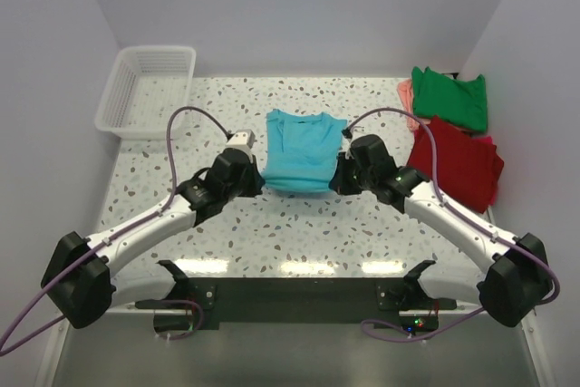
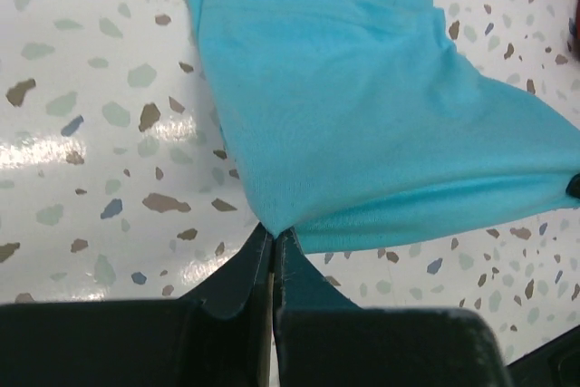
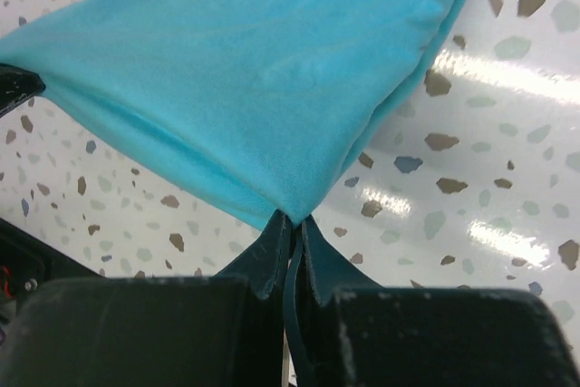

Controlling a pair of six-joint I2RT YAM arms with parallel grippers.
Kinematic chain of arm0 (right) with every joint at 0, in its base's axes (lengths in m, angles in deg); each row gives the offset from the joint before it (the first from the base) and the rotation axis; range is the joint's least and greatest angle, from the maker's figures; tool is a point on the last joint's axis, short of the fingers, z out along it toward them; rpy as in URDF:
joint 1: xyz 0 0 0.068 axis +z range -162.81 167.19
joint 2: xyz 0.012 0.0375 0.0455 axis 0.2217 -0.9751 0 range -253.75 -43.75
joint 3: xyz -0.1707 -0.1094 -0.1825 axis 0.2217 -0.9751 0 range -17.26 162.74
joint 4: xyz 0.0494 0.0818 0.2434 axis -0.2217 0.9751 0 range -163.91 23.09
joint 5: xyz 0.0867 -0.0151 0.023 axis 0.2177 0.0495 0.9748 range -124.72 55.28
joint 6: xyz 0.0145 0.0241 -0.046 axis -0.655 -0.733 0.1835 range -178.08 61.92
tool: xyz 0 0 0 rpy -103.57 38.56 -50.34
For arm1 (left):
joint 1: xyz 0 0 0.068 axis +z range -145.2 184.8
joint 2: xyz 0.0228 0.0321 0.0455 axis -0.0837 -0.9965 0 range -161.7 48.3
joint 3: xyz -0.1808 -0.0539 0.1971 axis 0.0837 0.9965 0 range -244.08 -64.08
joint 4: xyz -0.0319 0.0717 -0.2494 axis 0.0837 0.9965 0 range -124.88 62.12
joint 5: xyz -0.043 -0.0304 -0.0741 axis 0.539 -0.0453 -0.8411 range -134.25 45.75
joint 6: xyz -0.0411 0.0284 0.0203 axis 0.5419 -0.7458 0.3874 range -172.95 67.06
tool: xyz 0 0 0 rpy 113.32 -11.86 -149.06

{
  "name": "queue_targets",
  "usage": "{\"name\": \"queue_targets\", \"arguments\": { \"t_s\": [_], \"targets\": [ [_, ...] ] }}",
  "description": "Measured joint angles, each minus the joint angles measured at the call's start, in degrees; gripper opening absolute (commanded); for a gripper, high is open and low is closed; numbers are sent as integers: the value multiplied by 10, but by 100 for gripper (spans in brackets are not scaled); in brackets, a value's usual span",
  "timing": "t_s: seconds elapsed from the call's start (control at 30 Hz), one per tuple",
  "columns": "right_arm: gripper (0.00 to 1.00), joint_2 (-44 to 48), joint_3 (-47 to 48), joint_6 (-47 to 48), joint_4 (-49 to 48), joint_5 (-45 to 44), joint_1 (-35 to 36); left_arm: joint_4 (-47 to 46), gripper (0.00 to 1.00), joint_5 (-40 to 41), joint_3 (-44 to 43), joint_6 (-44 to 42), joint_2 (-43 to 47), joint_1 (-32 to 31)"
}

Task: Fold and stack the t-shirts
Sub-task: Fold the tshirt

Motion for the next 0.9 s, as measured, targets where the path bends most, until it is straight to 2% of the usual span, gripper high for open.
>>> {"name": "queue_targets", "arguments": {
  "t_s": [0.2,0.43,0.67,0.9],
  "targets": [
    [0,-24,57,17,8,-60,-1,9,0,52,-81,-13,-48,0],
    [0,-78,112,43,0,-102,-28,17,0,116,-197,-24,-156,0],
    [0,-160,167,67,-27,-100,-80,38,0,146,-315,-29,-270,16],
    [0,-283,281,90,-50,-83,-109,51,0,151,-413,-39,-356,62]
  ]
}}
